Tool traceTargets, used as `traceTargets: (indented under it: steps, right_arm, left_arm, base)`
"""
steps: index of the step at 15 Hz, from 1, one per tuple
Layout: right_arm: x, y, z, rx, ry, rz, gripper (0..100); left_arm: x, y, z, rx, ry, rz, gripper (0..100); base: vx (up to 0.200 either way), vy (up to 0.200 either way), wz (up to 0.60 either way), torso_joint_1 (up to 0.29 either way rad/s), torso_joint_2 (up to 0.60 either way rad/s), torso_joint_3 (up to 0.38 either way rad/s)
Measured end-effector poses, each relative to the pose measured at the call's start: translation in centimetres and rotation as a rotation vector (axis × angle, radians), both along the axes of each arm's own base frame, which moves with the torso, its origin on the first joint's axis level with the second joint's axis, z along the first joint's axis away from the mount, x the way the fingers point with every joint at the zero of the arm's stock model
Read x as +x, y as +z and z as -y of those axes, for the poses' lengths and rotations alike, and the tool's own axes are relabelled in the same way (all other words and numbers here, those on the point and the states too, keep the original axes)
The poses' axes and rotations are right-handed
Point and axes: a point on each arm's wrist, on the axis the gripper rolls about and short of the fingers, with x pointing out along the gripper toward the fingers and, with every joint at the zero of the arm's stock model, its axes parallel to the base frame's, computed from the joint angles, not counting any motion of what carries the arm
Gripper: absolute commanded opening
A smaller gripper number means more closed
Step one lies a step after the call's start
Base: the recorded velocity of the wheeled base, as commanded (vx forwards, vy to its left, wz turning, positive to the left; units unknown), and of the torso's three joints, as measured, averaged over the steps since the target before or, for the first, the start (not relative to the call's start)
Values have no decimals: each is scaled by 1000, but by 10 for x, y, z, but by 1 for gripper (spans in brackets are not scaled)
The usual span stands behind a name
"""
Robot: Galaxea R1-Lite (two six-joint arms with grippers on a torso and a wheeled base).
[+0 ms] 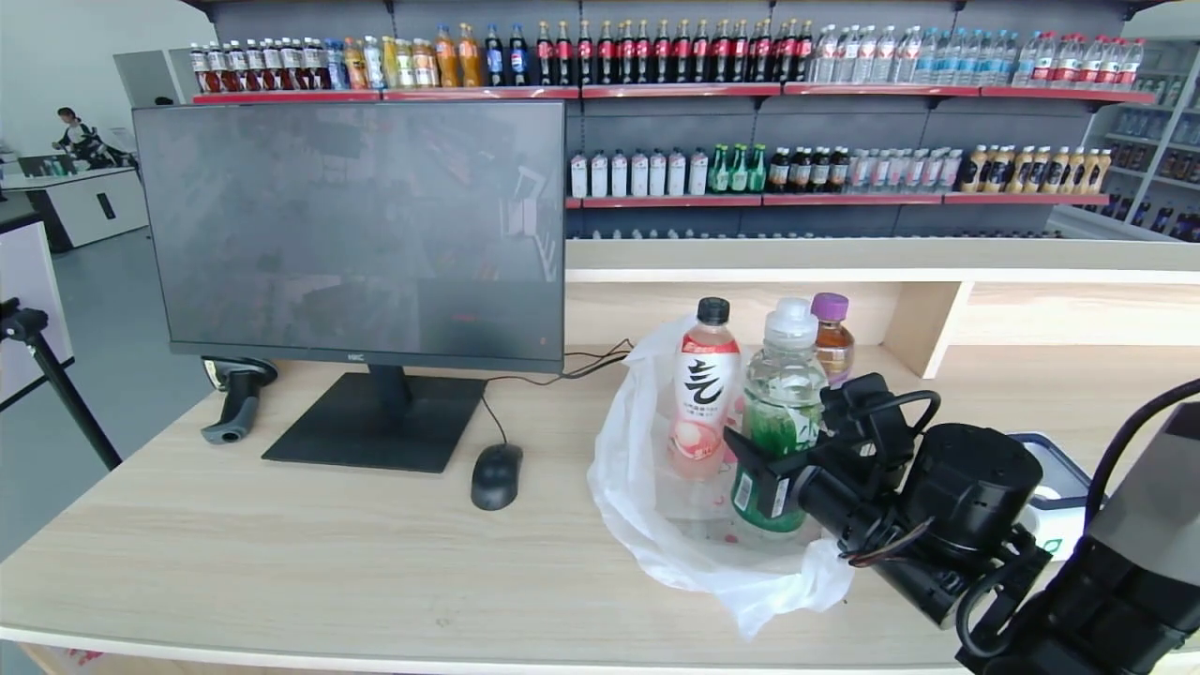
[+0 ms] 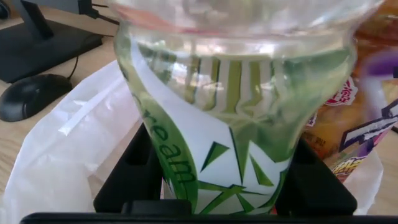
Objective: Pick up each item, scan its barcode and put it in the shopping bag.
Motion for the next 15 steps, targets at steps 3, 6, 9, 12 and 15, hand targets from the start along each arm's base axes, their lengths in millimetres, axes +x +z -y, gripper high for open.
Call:
traceTargets:
  steps: [3,6,9,12,15]
  right_arm:
    - [-3,-4,2,-9,0,-15,0]
    - [-7,-7,4,-19,1,-34,0]
    - [-8,-10,5,-29,-1,-48,0]
    - [-11,-12,6,-41,1,-57,0]
    - [-14,-13,8,-49,1,-67,0]
  left_arm:
    - [0,0,0,0,0,1,100]
    - [0,0,0,0,0,1,100]
    - [0,0,0,0,0,0,100]
    - [0,0,0,0,0,1,100]
    - [0,0,0,0,0,1,100]
  base:
    - [0,0,0,0,0,0]
    - [0,0,0,0,0,0]
    - [0,0,0,0,0,0]
    - [0,0,0,0,0,0]
    - [0,0,0,0,0,0]
